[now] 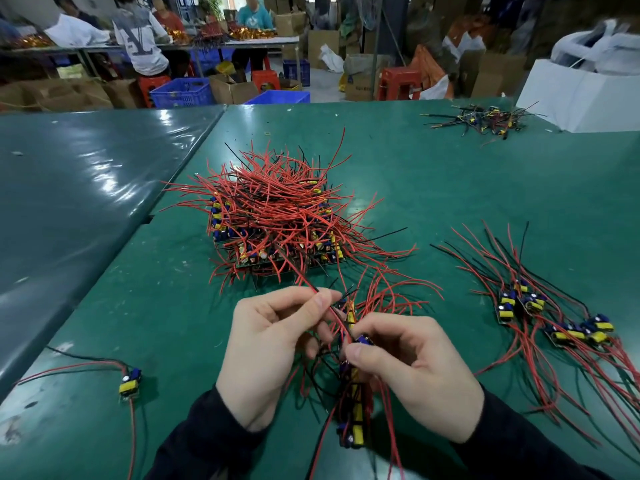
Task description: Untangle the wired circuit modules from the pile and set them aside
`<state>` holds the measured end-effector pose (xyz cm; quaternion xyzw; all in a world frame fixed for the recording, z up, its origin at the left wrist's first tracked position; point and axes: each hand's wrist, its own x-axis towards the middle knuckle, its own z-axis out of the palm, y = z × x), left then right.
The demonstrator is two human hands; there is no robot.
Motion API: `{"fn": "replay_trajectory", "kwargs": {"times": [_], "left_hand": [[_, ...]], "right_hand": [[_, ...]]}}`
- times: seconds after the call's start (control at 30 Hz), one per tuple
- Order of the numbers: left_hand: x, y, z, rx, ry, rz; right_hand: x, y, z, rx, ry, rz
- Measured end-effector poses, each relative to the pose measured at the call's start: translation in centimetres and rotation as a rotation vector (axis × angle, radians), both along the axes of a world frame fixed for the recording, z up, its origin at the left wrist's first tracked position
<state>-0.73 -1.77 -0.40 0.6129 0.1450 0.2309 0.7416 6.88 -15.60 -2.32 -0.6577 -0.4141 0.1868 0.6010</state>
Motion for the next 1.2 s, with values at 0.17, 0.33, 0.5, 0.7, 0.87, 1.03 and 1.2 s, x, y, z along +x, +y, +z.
{"fn": "replay_trajectory", "kwargs": {"times": [0.17,0.33,0.5,0.7,0.87,1.03,1.2], "left_hand": [[-0.3,-0.1,0.2,0.062,-0.011,0.024],[-0.3,0.3,0.1,0.064,-0.049,0.088],[-0.2,0.1,-0.1,0.089,-0.041,0.103],[-0.3,0.3,0.3,0.063,-0.09,0.178],[-0.4,1.9,0.5,0.021,-0.147,0.296],[-0.2,2.0,0.1,0.106,-0.167,0.318],[-0.1,2.5,0.1,0.148,-0.163,0.344]], "right_hand": [[-0.4,0.1,-0.2,0.026,-0.062,-0.056],[-0.6,-0.1,0.2,0.003,-0.155,-0.058],[-0.8,-0.1,0.4,0.019,-0.16,-0.022],[-0.9,-0.3,0.9,0.019,-0.193,0.038],[-0.9,-0.4,1.1,0.002,-0.215,0.101],[-1.1,-0.5,1.2,0.014,-0.193,0.173],[-0.9,-0.4,1.6,-0.013,0.184,0.233]]}}
